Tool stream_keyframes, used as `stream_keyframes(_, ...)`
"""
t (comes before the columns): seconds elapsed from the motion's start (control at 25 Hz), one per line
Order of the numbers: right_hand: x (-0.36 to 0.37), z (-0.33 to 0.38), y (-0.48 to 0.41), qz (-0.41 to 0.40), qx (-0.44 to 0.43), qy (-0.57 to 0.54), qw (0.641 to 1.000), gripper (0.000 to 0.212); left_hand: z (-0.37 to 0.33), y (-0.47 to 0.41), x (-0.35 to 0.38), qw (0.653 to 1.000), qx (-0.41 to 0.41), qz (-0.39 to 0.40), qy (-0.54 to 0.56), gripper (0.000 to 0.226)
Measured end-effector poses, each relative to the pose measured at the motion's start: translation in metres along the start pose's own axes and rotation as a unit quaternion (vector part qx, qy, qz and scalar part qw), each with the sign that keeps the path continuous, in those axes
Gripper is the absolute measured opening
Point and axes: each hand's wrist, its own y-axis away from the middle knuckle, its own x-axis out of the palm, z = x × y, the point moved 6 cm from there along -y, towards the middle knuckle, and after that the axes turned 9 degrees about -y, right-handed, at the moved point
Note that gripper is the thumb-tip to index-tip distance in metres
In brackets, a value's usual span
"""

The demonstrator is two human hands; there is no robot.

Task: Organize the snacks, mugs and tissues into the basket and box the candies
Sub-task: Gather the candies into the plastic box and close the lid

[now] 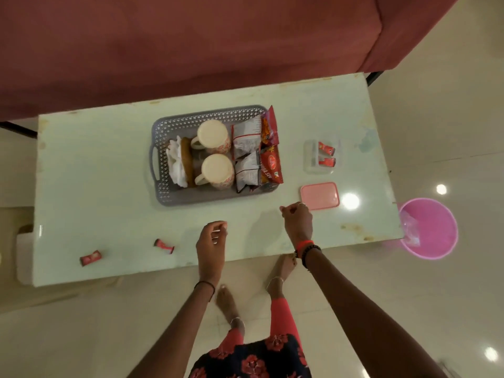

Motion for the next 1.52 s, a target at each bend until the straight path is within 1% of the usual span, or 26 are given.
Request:
stream_keyframes(0.04, 0.023, -0.003, 0.013, 0.029, 0.000, 0.019, 0.999, 0.020, 0.020, 0.001, -0.020, 1.000, -0.015, -0.023, -0.004, 0.013)
stream_keyframes(0.12, 0.072, -0.002, 0.042, 0.094, -0.031, 0.066, 0.993, 0.016, 0.058, 0.000, -0.063, 0.996, -0.038, -0.075, -0.036, 0.014)
stream_keyframes(0.16, 0.096, 0.001, 0.057, 0.128, -0.058, 0.089, 0.986, 0.016, 0.076, -0.002, -0.084, 0.992, -0.049, -0.101, -0.057, 0.015)
stream_keyframes(0.24, 0.146, 0.005, 0.085, 0.202, -0.127, 0.132, 0.962, 0.026, 0.108, -0.010, -0.122, 0.983, -0.076, -0.142, -0.085, 0.016)
stream_keyframes(0.32, 0.197, 0.003, 0.112, 0.276, -0.211, 0.202, 0.916, 0.038, 0.139, -0.021, -0.155, 0.976, -0.100, -0.164, -0.102, 0.018)
stream_keyframes(0.4, 0.237, -0.003, 0.132, 0.317, -0.289, 0.285, 0.858, 0.045, 0.162, -0.029, -0.179, 0.973, -0.104, -0.167, -0.118, 0.018)
stream_keyframes(0.48, 0.268, -0.009, 0.145, 0.327, -0.346, 0.347, 0.808, 0.046, 0.184, -0.037, -0.201, 0.967, -0.115, -0.167, -0.156, 0.022)
stream_keyframes(0.6, 0.293, -0.014, 0.153, 0.317, -0.401, 0.415, 0.753, 0.051, 0.217, -0.048, -0.225, 0.945, -0.177, -0.157, -0.224, 0.037)
stream_keyframes(0.68, 0.300, -0.016, 0.153, 0.295, -0.434, 0.432, 0.733, 0.050, 0.235, -0.055, -0.229, 0.937, -0.227, -0.116, -0.239, 0.048)
stream_keyframes(0.76, 0.301, -0.016, 0.151, 0.284, -0.453, 0.433, 0.726, 0.048, 0.246, -0.063, -0.227, 0.937, -0.239, -0.070, -0.244, 0.050)
stream_keyframes(0.88, 0.299, -0.019, 0.143, 0.302, -0.441, 0.409, 0.740, 0.049, 0.252, -0.076, -0.222, 0.947, -0.201, -0.041, -0.247, 0.036)
stream_keyframes(1.0, 0.294, -0.018, 0.133, 0.333, -0.389, 0.364, 0.778, 0.037, 0.250, -0.083, -0.223, 0.954, -0.181, -0.067, -0.230, 0.022)
stream_keyframes(1.04, 0.291, -0.015, 0.129, 0.333, -0.367, 0.341, 0.799, 0.031, 0.249, -0.084, -0.224, 0.956, -0.180, -0.074, -0.219, 0.021)
stream_keyframes(1.16, 0.268, -0.004, 0.111, 0.289, -0.274, 0.212, 0.893, 0.011, 0.237, -0.091, -0.223, 0.960, -0.180, -0.081, -0.198, 0.022)
stream_keyframes(1.2, 0.256, 0.000, 0.105, 0.266, -0.247, 0.166, 0.917, 0.006, 0.228, -0.092, -0.222, 0.963, -0.177, -0.090, -0.183, 0.021)
stream_keyframes(1.24, 0.245, 0.005, 0.100, 0.242, -0.229, 0.131, 0.934, 0.007, 0.216, -0.093, -0.221, 0.966, -0.177, -0.111, -0.151, 0.018)
stream_keyframes(1.32, 0.222, 0.017, 0.092, 0.213, -0.205, 0.078, 0.952, 0.008, 0.189, -0.092, -0.218, 0.966, -0.185, -0.164, -0.070, 0.011)
stream_keyframes(1.36, 0.211, 0.023, 0.088, 0.207, -0.197, 0.054, 0.957, 0.008, 0.175, -0.092, -0.214, 0.965, -0.181, -0.184, -0.042, 0.014)
stream_keyframes(1.44, 0.192, 0.039, 0.083, 0.192, -0.192, 0.010, 0.962, 0.008, 0.151, -0.090, -0.203, 0.966, -0.165, -0.197, -0.010, 0.022)
stream_keyframes(1.52, 0.165, 0.057, 0.074, 0.158, -0.199, -0.017, 0.967, 0.010, 0.119, -0.089, -0.185, 0.970, -0.150, -0.192, 0.005, 0.029)
